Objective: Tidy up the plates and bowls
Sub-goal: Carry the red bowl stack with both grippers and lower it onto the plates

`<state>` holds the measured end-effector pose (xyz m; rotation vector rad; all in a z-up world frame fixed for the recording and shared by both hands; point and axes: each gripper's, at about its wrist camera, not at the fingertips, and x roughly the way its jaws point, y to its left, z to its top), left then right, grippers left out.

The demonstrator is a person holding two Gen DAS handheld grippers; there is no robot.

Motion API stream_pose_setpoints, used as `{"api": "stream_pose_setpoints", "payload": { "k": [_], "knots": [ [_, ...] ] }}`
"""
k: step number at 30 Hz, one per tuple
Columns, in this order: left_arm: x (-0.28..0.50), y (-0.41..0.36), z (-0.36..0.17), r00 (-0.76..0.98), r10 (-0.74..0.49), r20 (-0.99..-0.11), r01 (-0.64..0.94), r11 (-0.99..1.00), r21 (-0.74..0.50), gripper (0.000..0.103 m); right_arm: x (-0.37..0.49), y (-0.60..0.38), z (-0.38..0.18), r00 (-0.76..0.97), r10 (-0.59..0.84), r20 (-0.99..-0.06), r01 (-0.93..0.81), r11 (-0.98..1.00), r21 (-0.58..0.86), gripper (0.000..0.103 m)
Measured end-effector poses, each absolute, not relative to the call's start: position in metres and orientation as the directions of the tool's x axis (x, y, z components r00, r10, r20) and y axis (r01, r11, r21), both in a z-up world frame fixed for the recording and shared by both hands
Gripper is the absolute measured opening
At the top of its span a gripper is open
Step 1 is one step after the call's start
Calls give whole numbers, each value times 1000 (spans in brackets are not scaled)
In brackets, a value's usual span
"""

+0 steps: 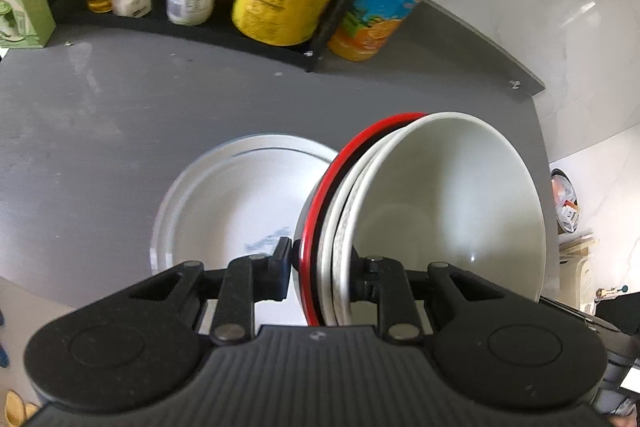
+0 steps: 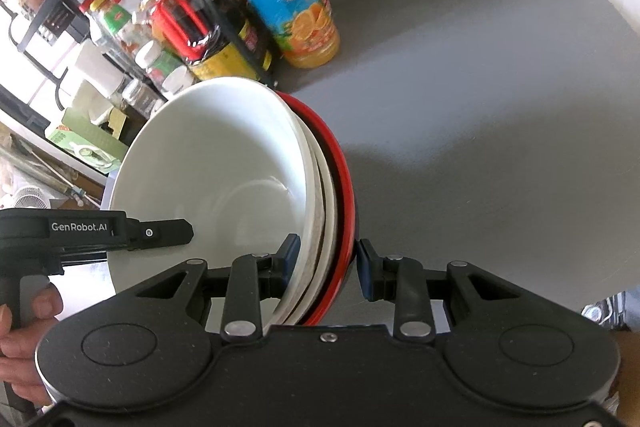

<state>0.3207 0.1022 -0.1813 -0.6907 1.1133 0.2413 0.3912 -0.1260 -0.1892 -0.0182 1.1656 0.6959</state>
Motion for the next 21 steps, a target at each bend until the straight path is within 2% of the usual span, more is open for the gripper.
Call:
{"api": "stream_pose_setpoints", "payload": {
  "k": [21],
  "knots": [
    [309,157,-216,397,-191,-897,-459,805,-375,23,363,-80,-227,177,446,-877,-393,849,352,30]
  ]
}}
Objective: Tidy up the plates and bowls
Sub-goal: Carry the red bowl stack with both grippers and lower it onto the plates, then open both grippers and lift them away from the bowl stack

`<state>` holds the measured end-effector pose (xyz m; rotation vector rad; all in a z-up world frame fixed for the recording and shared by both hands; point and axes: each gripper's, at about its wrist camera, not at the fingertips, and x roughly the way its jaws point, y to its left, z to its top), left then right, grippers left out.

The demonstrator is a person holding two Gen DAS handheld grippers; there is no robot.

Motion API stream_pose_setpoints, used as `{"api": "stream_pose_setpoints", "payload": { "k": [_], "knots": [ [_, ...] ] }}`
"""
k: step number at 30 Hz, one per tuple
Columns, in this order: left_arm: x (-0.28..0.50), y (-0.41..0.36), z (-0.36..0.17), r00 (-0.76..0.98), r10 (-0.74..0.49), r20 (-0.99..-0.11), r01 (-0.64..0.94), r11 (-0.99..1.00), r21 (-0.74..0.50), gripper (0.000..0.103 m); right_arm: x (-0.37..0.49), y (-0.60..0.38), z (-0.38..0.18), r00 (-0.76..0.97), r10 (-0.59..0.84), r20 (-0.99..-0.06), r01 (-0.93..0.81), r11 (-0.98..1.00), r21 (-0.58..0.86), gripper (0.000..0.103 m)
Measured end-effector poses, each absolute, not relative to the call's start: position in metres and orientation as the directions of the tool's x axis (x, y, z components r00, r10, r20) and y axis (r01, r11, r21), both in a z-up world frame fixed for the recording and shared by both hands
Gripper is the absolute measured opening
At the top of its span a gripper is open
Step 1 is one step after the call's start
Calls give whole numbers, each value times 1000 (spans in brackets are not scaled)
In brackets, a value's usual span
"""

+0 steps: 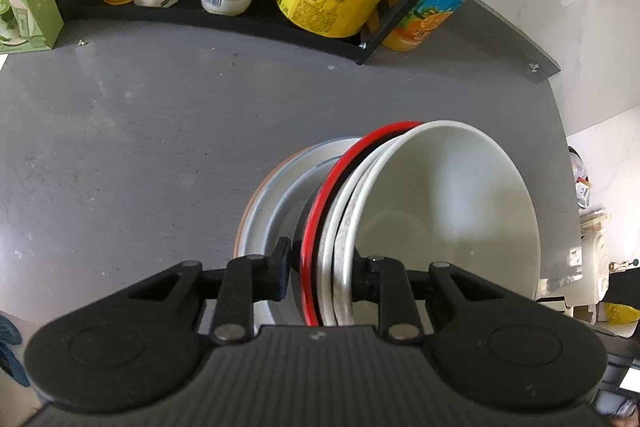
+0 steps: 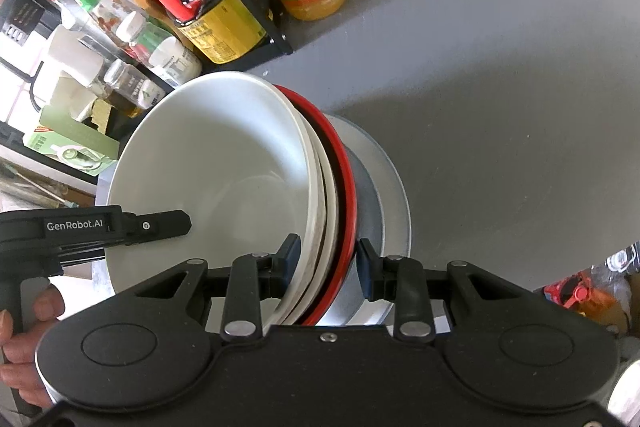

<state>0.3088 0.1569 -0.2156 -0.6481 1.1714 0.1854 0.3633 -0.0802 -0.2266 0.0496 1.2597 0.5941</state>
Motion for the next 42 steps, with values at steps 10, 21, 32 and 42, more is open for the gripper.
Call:
{"api": "stream_pose_setpoints", "payload": {
  "k": [10,21,32,42],
  "knots": [
    [312,156,-224,399,-202,-894,-418,828,-373,24,362,-74,-227,210,431,-878,-380,863,333,32],
    [302,149,-204,463,-142,-875,-416,837,-356,52,354,-100,-192,320,495,-808,-445,832,332,57],
    [276,107,-150,571,-11,-821,-435,844,-314,77,345,-177,-148,490,484,-725,-418,860,291,85],
    [239,60,-102,635,16,-772,-420,846,-328,89,329,-225,-129,597,421,-682,-369,900,232,100]
  ]
}}
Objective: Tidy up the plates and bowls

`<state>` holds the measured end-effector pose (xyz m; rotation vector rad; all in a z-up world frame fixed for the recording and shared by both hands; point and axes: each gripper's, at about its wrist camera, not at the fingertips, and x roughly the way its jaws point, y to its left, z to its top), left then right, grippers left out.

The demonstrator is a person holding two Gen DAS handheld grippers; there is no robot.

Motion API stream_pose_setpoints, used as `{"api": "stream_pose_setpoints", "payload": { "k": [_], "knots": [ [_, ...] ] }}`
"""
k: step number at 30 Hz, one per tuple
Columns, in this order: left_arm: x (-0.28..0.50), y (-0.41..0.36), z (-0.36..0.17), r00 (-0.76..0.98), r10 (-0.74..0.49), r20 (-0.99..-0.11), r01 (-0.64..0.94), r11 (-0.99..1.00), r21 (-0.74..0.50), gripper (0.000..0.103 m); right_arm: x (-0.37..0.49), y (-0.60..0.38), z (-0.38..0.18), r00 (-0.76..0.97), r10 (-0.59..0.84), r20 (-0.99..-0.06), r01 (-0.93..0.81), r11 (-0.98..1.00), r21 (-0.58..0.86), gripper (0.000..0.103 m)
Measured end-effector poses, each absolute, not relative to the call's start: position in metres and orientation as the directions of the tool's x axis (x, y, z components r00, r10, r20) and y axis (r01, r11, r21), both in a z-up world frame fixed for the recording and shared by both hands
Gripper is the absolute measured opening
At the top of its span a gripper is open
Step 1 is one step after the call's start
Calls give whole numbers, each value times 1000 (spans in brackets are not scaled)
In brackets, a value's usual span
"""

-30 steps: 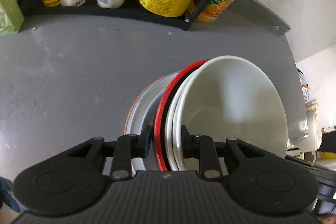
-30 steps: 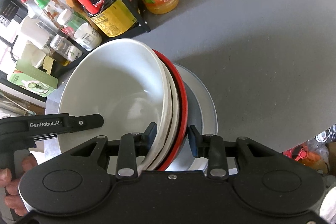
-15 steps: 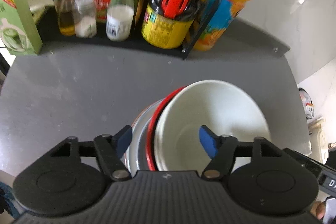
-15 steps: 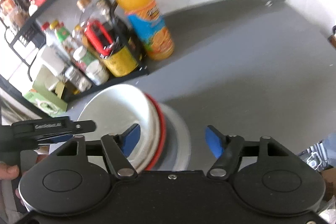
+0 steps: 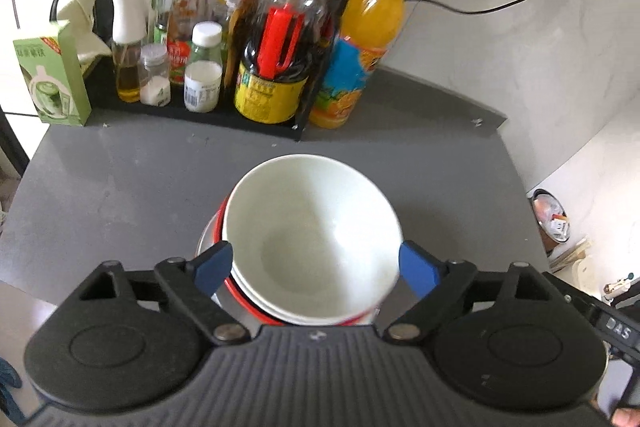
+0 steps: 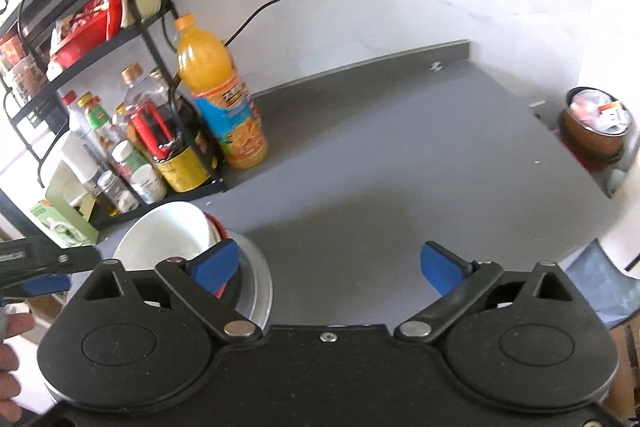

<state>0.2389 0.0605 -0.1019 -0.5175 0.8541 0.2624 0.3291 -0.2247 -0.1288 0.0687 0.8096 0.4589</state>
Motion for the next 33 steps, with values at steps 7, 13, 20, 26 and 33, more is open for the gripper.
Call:
{"api": "stream_pose_setpoints", "payload": {
  "k": [7,13,20,26,33],
  "knots": [
    [220,42,-78,676,43,-736,-398,861,-315,95,306,-242,-114,645,417,-640,-369,904,216,103],
    [204,45,-69,695,25,-718,-356,880,-314,98,284,-242,-104,702,350,-621,-315,934,170,103],
    [171,57,-56,714,17,-700,-309,905,-293,102,244,-227,-93,724,318,-612,-273,947,169,103],
    [146,68,-54,715,17,-699,-282,922,-267,102,210,-216,-85,740,290,-607,-256,956,144,103],
    [116,68,-46,730,12,-684,-215,953,-213,102,175,-210,-75,755,296,-585,-259,954,150,103]
  ]
}}
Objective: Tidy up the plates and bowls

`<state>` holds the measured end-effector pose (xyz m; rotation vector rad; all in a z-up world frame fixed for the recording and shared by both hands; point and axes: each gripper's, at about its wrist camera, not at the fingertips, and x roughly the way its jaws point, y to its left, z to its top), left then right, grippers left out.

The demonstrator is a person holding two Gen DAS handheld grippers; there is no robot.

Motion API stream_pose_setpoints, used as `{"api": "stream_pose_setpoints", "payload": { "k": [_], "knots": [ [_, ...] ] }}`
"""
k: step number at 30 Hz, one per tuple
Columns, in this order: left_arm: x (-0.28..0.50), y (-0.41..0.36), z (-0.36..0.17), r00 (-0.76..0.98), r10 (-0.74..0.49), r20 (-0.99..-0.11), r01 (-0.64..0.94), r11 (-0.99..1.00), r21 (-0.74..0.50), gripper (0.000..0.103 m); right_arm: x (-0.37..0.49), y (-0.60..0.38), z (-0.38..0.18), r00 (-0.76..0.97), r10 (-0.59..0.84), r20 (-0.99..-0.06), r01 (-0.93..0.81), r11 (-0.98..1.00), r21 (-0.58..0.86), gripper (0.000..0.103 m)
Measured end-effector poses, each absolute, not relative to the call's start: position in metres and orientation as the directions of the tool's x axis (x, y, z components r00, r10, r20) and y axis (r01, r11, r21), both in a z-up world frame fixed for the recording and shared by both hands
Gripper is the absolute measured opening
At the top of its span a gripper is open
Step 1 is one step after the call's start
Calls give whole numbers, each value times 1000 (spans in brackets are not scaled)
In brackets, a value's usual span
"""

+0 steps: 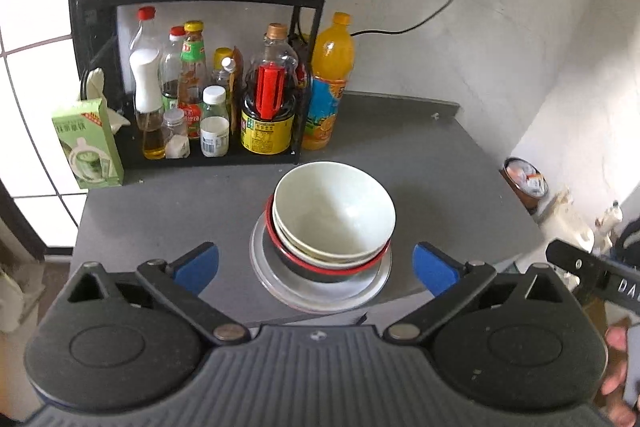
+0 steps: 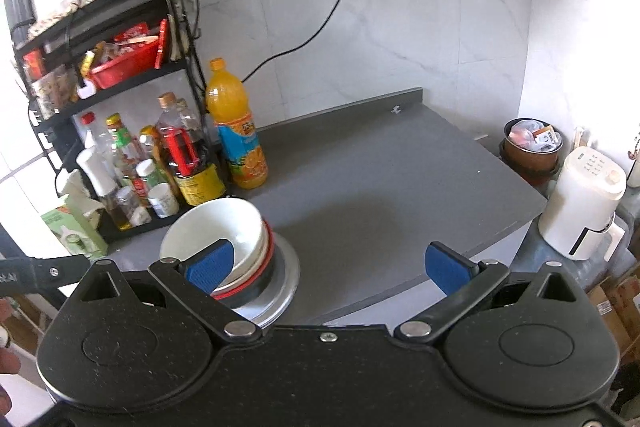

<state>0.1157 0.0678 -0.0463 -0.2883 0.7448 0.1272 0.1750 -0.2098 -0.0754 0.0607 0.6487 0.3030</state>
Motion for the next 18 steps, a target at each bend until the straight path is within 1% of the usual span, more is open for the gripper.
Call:
{"api": "stream_pose_setpoints", "payload": {
  "k": [3,8,11,18],
  "knots": [
    [103,69,-43,738,-11,-675,-189,956,-222,102,162,-208,-73,756,294,-585,-258,955,147,103],
    [82,71,-39,750,-7,-662,-178,961,-213,102,145,-204,-71,753,303,-583,-250,953,173,103],
    [72,76,-41,747,-13,-665,-174,961,-213,102,137,-202,-71,745,320,-585,-250,947,200,103],
    [50,84,-50,741,1,-672,-179,964,-196,102,112,-197,-74,745,321,-585,-253,947,197,103]
  ]
}}
